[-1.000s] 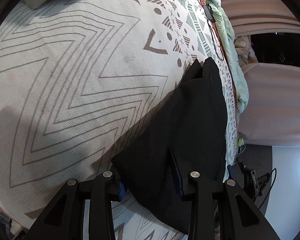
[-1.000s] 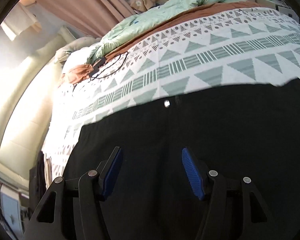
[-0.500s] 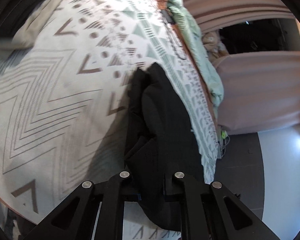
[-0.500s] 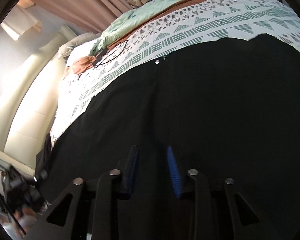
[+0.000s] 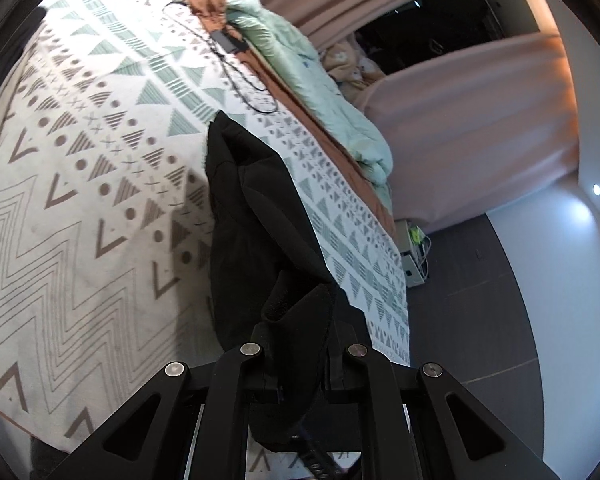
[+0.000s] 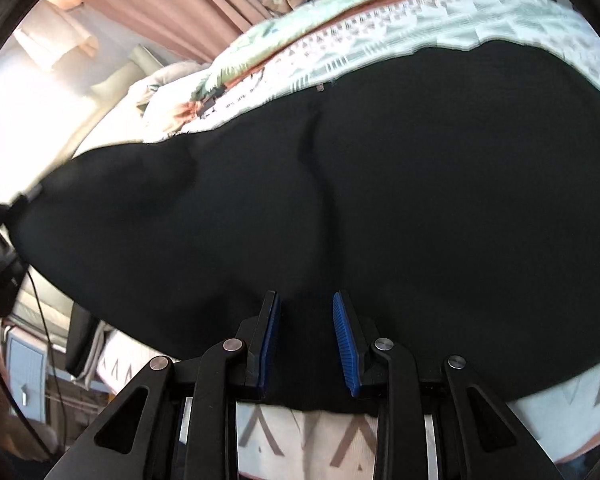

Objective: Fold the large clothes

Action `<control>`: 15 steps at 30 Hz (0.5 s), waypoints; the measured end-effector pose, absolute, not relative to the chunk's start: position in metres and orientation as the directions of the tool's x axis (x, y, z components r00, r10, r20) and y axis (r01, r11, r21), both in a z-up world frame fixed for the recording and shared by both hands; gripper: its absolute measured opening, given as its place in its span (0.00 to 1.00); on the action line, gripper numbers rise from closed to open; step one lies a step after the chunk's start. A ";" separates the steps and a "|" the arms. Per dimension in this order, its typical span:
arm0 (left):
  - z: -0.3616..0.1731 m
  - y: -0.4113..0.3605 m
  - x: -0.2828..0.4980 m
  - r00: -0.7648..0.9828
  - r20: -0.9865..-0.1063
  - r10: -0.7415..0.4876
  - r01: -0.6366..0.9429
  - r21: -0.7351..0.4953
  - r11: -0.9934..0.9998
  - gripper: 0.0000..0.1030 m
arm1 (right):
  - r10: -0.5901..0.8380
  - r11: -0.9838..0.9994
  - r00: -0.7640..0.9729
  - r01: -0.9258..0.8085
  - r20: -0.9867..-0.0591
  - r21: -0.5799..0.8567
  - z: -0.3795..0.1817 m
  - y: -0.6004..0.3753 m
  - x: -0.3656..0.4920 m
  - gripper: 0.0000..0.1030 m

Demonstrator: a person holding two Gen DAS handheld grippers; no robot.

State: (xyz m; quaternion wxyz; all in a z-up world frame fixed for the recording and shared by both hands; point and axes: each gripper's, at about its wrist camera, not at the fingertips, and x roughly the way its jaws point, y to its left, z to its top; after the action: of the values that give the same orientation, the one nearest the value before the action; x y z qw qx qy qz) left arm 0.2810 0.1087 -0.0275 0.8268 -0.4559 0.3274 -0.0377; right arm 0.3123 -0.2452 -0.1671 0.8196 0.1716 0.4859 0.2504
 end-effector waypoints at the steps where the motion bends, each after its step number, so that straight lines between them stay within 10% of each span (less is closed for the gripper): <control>1: -0.024 0.102 0.285 0.779 -0.508 -0.368 -0.224 -0.773 0.593 0.11 | 0.577 0.816 0.391 -0.239 -0.718 0.526 -0.172 -0.245 0.313 0.29; 15: 0.019 -0.029 0.340 0.700 -0.503 -0.507 -0.038 -0.735 0.677 0.11 | 0.685 0.689 0.455 -0.148 -0.570 0.710 -0.149 -0.333 0.301 0.22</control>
State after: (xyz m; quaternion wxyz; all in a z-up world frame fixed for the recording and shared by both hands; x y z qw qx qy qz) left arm 0.3398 -0.0286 0.0190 0.8414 -0.3769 0.3612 -0.1394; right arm 0.3007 -0.3334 -0.1490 0.7997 0.2965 0.4526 0.2603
